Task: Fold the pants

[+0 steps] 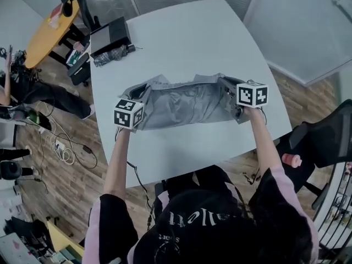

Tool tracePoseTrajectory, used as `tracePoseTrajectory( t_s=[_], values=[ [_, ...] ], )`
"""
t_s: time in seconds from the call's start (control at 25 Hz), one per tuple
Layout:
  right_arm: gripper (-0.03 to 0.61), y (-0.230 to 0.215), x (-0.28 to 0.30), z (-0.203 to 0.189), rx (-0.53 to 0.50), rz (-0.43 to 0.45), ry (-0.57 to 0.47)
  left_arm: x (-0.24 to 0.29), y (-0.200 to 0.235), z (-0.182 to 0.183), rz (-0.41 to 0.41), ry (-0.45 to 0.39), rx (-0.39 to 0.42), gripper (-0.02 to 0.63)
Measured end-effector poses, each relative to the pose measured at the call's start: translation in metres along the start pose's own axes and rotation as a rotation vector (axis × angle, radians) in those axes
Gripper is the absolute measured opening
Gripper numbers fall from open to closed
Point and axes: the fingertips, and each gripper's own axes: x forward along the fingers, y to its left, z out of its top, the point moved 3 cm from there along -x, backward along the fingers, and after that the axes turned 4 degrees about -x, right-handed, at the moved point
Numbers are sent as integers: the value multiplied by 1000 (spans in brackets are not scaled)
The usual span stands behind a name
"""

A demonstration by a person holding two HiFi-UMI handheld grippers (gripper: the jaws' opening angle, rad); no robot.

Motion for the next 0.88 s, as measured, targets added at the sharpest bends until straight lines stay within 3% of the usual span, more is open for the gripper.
tracePoseTrajectory(
  t_s=[0.36,0.52,0.76,0.88],
  values=[
    [44,-34,42,-73,156,-40,172,44,8,-79,2,212,-102,60],
    [44,-38,47,-96,158,-63,222,48,1,-109,-2,284,-126,60],
    [53,-38,50,-105,131,-102,231,52,0,-124,19,291,-240,66],
    [151,-35,43,-103,108,-103,221,46,-2,-123,12,263,-261,107]
  ],
)
